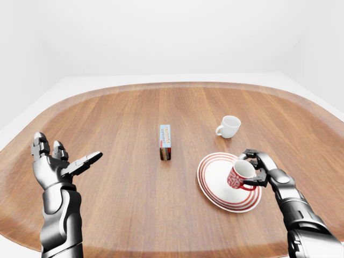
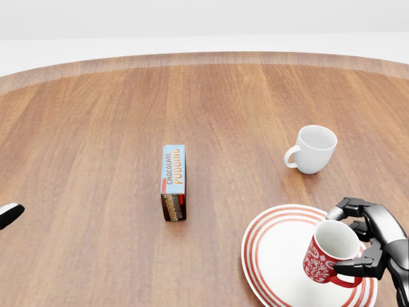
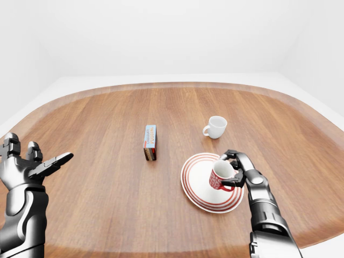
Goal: Pick up the red mug and put it on the plate
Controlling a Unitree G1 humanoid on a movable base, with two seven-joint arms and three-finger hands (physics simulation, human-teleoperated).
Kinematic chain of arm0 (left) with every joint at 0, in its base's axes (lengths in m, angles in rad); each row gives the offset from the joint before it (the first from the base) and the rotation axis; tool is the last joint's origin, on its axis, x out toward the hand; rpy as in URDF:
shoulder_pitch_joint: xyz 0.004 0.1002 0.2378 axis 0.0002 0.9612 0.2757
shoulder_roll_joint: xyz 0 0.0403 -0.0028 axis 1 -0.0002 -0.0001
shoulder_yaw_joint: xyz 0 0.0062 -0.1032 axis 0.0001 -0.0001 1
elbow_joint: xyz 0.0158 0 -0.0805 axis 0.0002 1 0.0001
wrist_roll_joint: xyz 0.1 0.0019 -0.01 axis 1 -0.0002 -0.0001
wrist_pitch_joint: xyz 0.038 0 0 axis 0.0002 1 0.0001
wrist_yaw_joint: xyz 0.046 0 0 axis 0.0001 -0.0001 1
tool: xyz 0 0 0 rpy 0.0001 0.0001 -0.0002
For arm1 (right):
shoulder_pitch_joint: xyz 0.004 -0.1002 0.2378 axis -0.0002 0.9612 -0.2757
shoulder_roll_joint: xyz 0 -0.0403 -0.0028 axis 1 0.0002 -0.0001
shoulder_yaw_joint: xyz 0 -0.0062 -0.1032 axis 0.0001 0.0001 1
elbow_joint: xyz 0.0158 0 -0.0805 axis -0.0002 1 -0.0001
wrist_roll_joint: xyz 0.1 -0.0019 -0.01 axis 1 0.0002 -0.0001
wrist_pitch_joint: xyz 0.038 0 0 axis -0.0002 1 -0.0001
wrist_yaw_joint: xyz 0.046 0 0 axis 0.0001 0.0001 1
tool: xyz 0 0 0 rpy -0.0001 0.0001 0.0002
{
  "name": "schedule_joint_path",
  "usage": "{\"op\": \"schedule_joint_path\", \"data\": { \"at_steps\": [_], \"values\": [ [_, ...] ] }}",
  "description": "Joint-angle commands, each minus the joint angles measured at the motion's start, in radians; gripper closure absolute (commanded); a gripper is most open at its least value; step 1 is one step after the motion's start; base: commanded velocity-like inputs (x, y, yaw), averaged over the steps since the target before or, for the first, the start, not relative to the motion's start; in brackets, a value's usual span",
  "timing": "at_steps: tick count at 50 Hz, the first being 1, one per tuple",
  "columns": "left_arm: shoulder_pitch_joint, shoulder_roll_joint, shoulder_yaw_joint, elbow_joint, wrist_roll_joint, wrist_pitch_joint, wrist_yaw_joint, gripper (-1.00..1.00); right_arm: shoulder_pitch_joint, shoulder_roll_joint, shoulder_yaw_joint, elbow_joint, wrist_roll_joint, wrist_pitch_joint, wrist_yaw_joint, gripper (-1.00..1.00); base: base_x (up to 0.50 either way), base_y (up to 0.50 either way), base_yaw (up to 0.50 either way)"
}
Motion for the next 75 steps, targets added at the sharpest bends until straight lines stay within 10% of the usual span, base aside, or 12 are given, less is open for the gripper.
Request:
{"op": "schedule_joint_path", "data": {
  "at_steps": [1,5,48,49,52,65,70,75],
  "values": [
    [0.001,0.000,-0.001,0.002,0.001,0.000,-0.001,-1.00,-0.007,-0.001,0.001,0.018,0.015,0.000,-0.015,0.81,0.00,0.00,0.00],
    [0.000,0.000,-0.001,0.000,0.001,0.000,0.000,-1.00,-0.010,-0.001,0.002,0.027,0.014,0.000,-0.017,0.42,0.00,0.00,0.00],
    [0.003,-0.003,-0.002,0.000,0.004,0.000,-0.001,-1.00,-0.040,0.004,0.028,0.147,0.001,0.000,-0.040,0.22,0.00,0.00,0.00],
    [0.003,-0.003,-0.002,0.003,0.003,0.000,-0.001,-1.00,-0.039,0.004,0.028,0.146,0.002,0.000,-0.040,0.13,0.00,0.00,0.00],
    [0.002,-0.002,-0.002,0.005,0.003,0.000,-0.002,-1.00,-0.035,0.003,0.026,0.126,0.005,0.000,-0.035,-1.00,0.00,0.00,0.00],
    [0.004,-0.003,-0.001,0.000,0.003,0.000,-0.002,-1.00,0.022,-0.007,-0.008,-0.061,0.027,0.000,0.000,-1.00,0.00,0.00,0.00],
    [0.003,-0.003,-0.001,-0.001,0.003,0.000,-0.001,-1.00,0.146,0.004,-0.078,-0.469,0.042,0.175,0.065,-1.00,0.00,0.00,0.00],
    [0.002,-0.003,-0.003,0.007,0.004,0.000,-0.002,-1.00,0.269,0.032,-0.221,-1.032,0.060,0.175,0.188,-1.00,0.00,0.00,0.00]
  ]
}}
